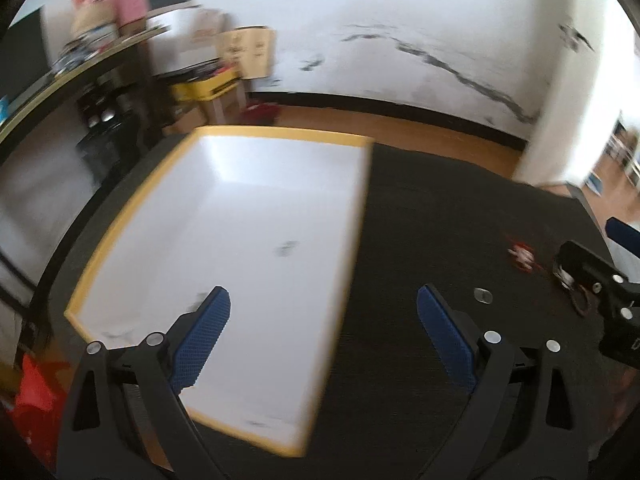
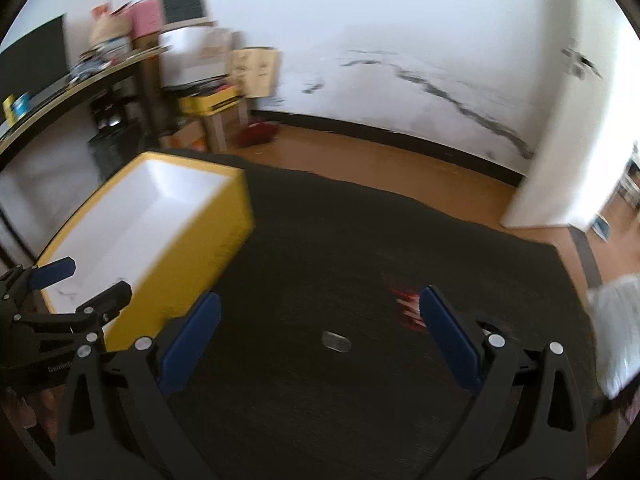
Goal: Organize jewelry
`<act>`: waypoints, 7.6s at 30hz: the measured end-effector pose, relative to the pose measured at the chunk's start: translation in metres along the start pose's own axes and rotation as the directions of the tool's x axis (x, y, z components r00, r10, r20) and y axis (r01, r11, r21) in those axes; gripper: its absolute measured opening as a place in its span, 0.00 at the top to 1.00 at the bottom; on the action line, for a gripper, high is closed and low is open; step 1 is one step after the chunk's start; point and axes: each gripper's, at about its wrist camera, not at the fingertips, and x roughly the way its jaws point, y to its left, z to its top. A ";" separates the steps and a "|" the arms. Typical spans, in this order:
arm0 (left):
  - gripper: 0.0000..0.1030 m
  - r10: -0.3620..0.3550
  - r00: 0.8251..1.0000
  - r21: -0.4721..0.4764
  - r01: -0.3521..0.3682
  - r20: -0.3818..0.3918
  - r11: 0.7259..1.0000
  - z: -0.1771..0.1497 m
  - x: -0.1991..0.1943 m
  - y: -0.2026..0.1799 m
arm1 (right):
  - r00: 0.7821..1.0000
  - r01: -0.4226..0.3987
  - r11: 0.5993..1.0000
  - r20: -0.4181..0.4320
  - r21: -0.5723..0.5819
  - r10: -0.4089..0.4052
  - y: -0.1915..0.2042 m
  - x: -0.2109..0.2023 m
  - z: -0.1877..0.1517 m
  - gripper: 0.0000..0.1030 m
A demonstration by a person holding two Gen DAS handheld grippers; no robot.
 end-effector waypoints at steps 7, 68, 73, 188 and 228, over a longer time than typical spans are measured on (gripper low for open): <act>0.11 -0.056 0.998 0.096 0.058 -0.026 0.994 -0.008 0.025 -0.092 | 0.992 0.122 0.988 -0.048 0.094 -0.118 -0.100 -0.018 -0.061 0.07; 0.99 -0.040 0.993 0.205 0.063 -0.115 0.977 -0.049 0.127 -0.209 | 0.989 0.121 0.977 -0.106 0.177 -0.104 -0.169 0.018 -0.084 0.07; 0.97 -0.026 0.994 0.221 0.049 -0.107 0.974 -0.049 0.127 -0.211 | 0.989 0.122 0.977 -0.108 0.174 -0.104 -0.169 0.020 -0.084 0.07; 0.80 -0.156 0.987 0.230 0.157 -0.021 0.960 0.002 0.022 -0.149 | 0.996 0.059 0.977 -0.075 0.206 -0.044 -0.161 0.005 -0.060 0.85; 0.80 0.121 0.988 -0.099 -0.131 -0.095 0.986 0.003 0.065 0.146 | 0.953 -0.301 0.940 -0.021 -0.158 0.301 0.192 0.041 0.063 0.85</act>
